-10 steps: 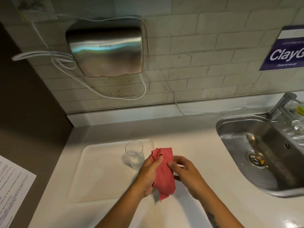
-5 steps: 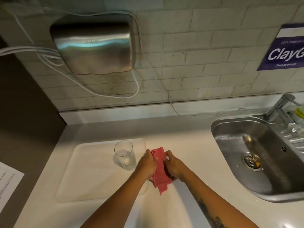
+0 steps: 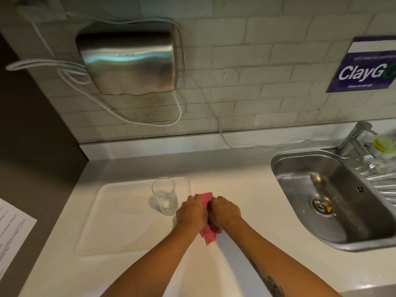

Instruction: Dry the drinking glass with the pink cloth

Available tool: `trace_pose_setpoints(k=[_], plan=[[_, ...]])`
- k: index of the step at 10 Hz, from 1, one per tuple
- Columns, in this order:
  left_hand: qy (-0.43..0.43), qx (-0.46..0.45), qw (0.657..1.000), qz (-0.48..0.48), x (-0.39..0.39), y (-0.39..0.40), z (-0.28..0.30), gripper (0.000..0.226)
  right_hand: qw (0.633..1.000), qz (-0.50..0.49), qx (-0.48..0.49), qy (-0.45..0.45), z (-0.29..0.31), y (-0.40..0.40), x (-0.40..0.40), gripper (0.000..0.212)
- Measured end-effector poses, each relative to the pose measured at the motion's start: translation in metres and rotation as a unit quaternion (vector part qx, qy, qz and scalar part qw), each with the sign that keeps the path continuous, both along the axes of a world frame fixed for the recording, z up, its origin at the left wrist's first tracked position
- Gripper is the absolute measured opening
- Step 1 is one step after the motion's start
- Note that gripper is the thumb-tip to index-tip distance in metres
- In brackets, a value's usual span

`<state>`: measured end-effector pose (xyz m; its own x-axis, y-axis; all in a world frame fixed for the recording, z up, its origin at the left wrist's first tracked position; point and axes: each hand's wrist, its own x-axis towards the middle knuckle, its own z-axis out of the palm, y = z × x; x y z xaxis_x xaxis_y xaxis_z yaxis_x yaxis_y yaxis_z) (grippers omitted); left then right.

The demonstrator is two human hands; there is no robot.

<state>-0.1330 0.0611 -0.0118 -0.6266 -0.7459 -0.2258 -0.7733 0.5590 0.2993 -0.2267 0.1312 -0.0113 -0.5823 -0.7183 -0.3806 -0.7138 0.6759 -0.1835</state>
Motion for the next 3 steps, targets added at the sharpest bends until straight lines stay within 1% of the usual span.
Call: trace_pose_setpoints(k=[1,2,3], plan=[[0.065,0.048,0.997,0.02,0.012,0.003,0.011,0.033,1.0,0.001,0.002,0.013,0.015,0.003,0.01,0.032],[0.075,0.065,0.995,-0.003,0.028,0.007,0.017,0.028,0.999,-0.008,0.012,0.031,0.039,0.008,0.028,0.037],[0.055,0.033,0.995,-0.077,0.046,0.015,0.05,0.022,0.998,-0.028,-0.004,0.051,0.066,0.012,0.049,0.041]])
